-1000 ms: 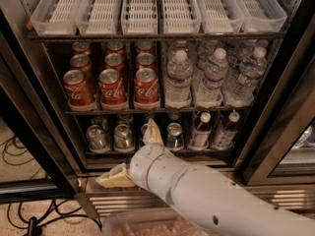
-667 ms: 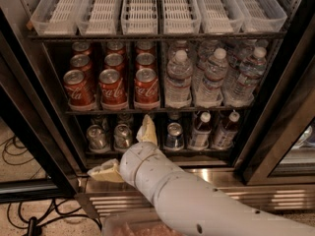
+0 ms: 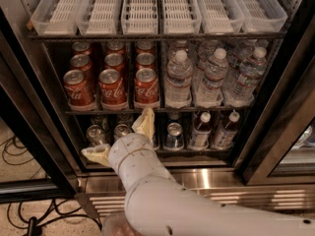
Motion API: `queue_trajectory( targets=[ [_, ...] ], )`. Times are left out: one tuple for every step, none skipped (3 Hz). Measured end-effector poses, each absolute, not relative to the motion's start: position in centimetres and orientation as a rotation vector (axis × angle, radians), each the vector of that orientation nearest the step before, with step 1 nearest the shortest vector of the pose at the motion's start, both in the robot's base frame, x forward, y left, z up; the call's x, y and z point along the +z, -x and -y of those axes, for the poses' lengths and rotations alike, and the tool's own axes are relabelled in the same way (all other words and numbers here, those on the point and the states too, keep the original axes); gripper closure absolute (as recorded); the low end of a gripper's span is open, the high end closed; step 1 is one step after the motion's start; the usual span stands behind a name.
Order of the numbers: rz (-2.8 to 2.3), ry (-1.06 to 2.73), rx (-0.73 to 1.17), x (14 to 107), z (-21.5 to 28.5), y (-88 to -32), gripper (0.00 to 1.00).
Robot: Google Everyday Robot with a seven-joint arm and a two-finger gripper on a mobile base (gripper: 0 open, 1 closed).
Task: Pick coke can from middle shelf of fridge
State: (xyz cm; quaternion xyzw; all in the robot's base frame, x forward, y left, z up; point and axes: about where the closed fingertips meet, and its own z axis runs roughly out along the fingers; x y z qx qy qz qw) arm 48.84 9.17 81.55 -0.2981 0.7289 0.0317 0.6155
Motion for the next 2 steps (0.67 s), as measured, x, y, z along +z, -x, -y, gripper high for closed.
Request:
queue_trajectory(
  targets=[
    [-1.665, 0.559, 0.002, 82.8, -8.0, -50.5, 0.00],
    [-1.643, 0.504, -0.063, 83.9, -6.4, -51.0, 0.00]
  ],
)
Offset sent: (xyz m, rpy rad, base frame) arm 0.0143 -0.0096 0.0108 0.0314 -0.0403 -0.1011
